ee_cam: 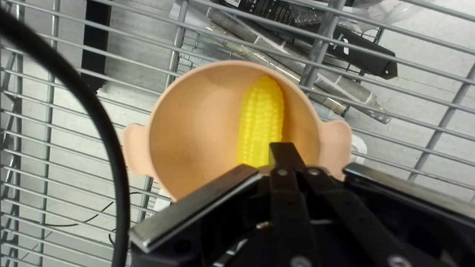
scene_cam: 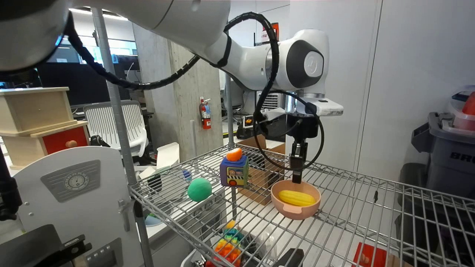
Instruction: Take the yellow object in the bowl and put it on the rack
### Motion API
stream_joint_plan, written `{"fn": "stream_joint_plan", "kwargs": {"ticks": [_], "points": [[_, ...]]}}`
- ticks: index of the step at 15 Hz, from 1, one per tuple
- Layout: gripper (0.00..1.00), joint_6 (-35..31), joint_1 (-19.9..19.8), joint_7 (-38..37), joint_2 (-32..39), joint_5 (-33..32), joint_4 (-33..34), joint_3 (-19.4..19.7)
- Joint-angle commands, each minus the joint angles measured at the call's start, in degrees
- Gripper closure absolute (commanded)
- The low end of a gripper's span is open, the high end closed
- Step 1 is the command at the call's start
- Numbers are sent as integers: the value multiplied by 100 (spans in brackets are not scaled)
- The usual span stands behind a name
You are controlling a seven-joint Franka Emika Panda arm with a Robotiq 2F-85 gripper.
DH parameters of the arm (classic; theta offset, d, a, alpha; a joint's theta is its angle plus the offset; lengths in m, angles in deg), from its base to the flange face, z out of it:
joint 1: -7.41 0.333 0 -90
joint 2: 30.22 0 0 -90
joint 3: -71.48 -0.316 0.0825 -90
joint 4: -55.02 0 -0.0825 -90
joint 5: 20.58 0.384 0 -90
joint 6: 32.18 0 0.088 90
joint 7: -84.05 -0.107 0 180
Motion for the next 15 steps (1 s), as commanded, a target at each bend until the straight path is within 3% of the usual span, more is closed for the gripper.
{"fn": "stream_joint_plan", "kwargs": {"ticks": [1, 10, 15], "points": [[66, 139, -45, 101, -152, 39, -67, -43], [2, 649, -73, -5, 71, 41, -22, -49], [0, 638, -91, 56, 174, 5, 55, -25]]}}
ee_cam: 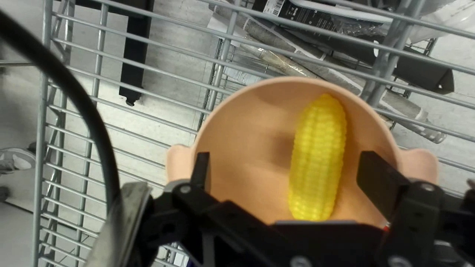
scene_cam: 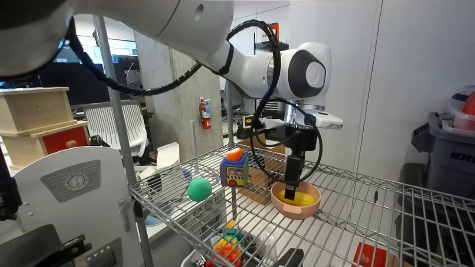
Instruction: Take the yellow object in the bowl and put it on the rack
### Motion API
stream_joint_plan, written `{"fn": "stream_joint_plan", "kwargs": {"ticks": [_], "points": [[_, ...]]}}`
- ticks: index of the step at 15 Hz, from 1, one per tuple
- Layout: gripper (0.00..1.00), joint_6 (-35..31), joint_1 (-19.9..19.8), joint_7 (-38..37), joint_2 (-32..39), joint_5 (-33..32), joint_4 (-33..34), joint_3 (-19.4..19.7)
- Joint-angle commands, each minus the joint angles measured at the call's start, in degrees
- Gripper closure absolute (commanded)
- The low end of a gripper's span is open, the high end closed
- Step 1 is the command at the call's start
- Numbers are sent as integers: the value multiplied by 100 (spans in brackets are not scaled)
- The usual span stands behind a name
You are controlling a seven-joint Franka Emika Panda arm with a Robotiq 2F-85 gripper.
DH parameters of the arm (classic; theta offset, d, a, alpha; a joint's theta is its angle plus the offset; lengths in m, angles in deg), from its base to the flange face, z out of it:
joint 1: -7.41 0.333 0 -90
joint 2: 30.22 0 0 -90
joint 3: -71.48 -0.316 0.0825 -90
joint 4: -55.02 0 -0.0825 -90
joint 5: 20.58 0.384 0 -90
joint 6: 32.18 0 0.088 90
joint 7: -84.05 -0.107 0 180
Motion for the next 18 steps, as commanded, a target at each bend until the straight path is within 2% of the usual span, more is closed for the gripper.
{"fn": "stream_joint_plan", "kwargs": {"ticks": [1, 6, 10, 11, 12, 18], "points": [[0, 206, -58, 29, 116, 0, 185, -14], [0, 466, -91, -47, 258, 2, 282, -3], [0, 393, -76, -73, 336, -14, 399, 14], [11, 355, -68, -68, 351, -32, 423, 28], [28, 350, -67, -60, 356, -33, 437, 29], [73, 292, -73, -53, 422, -40, 506, 49]]}}
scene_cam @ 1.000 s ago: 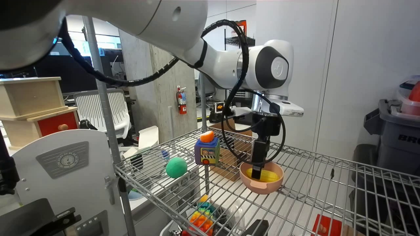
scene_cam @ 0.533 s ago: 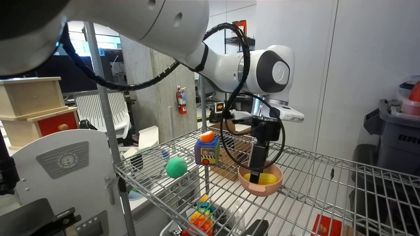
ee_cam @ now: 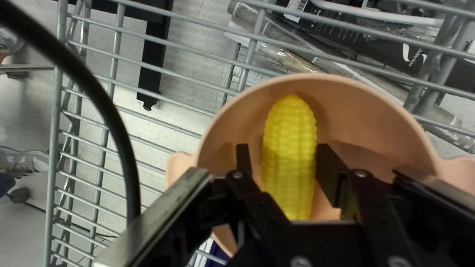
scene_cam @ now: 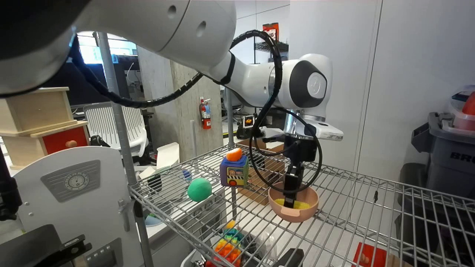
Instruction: Take the yellow object in the bowl and put it on the rack
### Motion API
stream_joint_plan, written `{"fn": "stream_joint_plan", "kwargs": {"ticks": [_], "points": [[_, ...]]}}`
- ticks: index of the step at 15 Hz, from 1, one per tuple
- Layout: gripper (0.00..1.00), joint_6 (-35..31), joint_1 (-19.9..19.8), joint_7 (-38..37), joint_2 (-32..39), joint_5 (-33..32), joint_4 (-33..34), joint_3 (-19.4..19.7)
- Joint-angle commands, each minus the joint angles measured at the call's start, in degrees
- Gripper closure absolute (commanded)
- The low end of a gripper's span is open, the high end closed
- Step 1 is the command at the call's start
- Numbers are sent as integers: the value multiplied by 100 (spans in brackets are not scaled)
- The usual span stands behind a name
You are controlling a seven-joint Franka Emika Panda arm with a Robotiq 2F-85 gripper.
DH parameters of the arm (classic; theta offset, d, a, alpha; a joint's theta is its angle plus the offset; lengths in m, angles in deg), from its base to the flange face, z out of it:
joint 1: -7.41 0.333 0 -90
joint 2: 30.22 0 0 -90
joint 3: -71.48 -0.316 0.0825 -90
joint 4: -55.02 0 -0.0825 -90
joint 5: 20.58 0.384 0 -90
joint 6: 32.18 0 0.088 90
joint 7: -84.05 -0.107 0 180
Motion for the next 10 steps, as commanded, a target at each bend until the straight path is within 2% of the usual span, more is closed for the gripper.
{"fn": "stream_joint_plan", "kwargs": {"ticks": [1, 3, 5, 10], "points": [[82, 15, -32, -26, 178, -34, 336, 23], [92, -5, -33, -17, 138, -21, 339, 19], [94, -11, -37, 10, 49, 3, 317, -1], [93, -42, -23, 251, -226, 36, 374, -54]]}}
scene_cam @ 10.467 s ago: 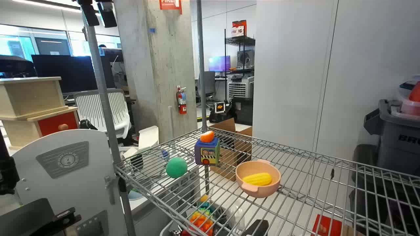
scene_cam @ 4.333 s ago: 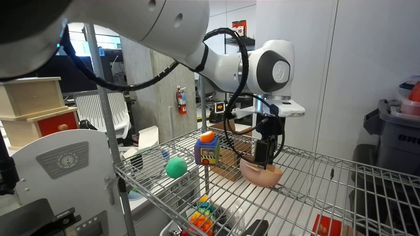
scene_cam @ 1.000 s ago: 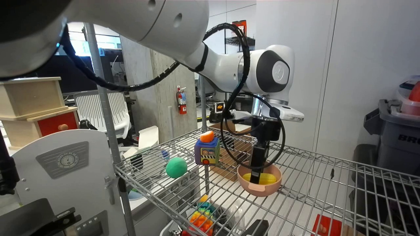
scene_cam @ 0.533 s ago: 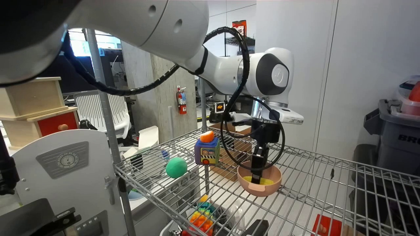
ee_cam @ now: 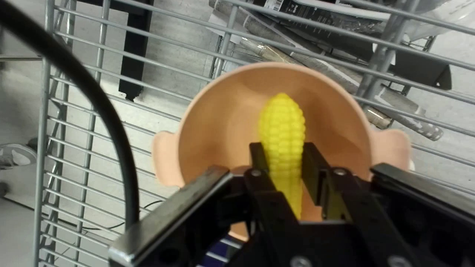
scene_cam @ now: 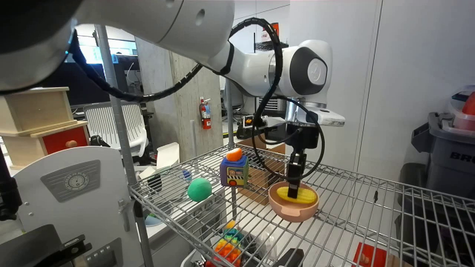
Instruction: Take the yellow object in the bowl and put it on the rack
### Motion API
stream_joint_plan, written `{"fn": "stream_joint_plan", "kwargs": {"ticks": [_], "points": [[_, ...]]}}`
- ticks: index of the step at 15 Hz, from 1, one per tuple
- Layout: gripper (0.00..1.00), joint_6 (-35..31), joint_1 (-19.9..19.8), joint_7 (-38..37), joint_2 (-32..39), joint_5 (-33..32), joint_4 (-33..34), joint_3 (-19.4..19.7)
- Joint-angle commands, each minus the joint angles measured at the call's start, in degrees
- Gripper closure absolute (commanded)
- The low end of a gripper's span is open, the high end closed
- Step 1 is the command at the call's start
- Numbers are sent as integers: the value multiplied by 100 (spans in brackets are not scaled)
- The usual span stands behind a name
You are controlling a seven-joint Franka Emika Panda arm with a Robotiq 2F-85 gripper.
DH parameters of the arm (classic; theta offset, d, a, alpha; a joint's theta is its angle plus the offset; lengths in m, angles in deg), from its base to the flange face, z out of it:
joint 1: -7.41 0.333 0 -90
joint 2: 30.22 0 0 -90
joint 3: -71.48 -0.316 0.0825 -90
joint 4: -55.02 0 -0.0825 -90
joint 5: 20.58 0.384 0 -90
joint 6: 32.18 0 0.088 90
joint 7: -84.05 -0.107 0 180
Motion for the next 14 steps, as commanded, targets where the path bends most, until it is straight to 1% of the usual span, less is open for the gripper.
{"fn": "stream_joint_plan", "kwargs": {"ticks": [1, 2, 3, 4, 11, 12, 13, 14], "points": [[93, 285, -138, 222, 86, -177, 734, -282], [93, 316, -124, 295, 53, -190, 811, -326], [93, 122, -63, 389, -242, -194, 391, -385], [93, 94, -33, 473, -315, -197, 348, -437], [93, 24, 314, 694, -280, -238, 213, -643], [93, 56, 341, 730, -255, -247, 224, -648], [93, 189, 366, 710, -40, -239, 547, -661], [93, 226, 383, 725, 10, -249, 620, -658]]}}
